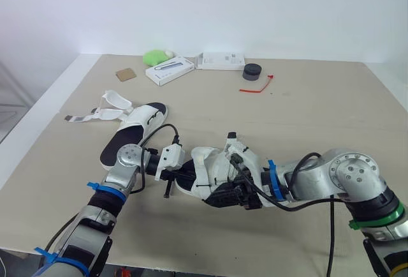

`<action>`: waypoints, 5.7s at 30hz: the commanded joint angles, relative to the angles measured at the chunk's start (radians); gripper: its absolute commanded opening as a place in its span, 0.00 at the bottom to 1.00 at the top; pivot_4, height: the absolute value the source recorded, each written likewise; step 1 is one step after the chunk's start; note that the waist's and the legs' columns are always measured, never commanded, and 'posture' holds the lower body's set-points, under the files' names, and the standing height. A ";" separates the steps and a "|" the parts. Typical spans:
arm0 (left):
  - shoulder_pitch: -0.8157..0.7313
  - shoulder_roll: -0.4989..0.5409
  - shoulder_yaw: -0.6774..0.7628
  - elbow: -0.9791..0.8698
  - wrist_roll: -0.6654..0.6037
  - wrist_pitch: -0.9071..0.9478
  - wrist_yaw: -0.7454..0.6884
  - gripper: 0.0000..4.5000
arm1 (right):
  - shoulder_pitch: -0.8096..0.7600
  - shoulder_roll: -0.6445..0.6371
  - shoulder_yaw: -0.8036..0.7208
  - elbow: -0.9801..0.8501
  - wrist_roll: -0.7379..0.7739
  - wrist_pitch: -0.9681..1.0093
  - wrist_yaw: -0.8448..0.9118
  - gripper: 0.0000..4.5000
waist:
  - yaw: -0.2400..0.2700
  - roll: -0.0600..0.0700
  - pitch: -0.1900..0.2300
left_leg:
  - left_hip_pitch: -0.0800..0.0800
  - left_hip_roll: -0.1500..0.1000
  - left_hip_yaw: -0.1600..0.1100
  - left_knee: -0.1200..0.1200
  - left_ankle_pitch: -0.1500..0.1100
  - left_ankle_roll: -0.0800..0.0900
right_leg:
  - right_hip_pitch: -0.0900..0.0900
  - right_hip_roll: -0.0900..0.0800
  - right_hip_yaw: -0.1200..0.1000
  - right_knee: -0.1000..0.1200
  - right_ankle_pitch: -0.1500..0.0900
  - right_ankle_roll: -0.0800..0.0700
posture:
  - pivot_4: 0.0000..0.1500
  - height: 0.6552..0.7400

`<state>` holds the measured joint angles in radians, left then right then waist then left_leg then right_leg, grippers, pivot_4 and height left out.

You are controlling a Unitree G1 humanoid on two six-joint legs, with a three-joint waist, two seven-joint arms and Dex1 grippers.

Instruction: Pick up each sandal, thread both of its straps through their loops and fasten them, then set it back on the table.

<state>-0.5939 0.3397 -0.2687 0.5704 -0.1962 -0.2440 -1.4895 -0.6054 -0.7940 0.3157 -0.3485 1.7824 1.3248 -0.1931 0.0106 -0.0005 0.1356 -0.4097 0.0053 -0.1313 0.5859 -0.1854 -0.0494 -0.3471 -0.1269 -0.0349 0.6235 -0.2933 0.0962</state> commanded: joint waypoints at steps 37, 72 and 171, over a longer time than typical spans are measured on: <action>0.109 0.033 -0.123 -0.129 0.102 0.226 -0.015 0.00 | -0.097 0.057 -0.074 0.029 0.190 -0.095 0.327 0.02 | -0.003 -0.006 0.016 | -0.010 0.000 -0.002 0.000 0.000 0.001 | -0.005 0.001 -0.001 0.006 -0.003 -0.003 | 1.00 1.00; 0.103 0.030 -0.123 -0.054 0.111 0.162 0.003 0.00 | 0.031 0.263 -0.226 0.316 0.190 -0.314 -0.444 0.74 | -0.006 -0.002 0.012 | 0.002 0.003 -0.002 0.003 0.002 0.002 | 0.000 0.004 0.001 0.012 -0.002 -0.005 | 1.00 1.00; 0.379 0.122 0.234 -0.823 -0.247 0.539 0.579 0.00 | -0.068 0.237 -0.683 0.654 -1.359 -0.523 0.332 0.50 | -0.053 -0.009 0.056 | -0.015 0.010 0.017 0.011 0.028 -0.019 | -0.027 0.016 0.030 0.025 0.028 -0.005 | 1.00 1.00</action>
<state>-0.2101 0.4641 -0.0421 -0.2402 -0.4348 0.3106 -0.9176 -0.6645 -0.5331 -0.3396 0.3226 0.4110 0.7806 0.1219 -0.0420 -0.0090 0.1916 -0.4247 0.0151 -0.1145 0.5965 -0.1569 -0.0678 -0.3738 -0.1112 -0.0044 0.6486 -0.2651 0.0917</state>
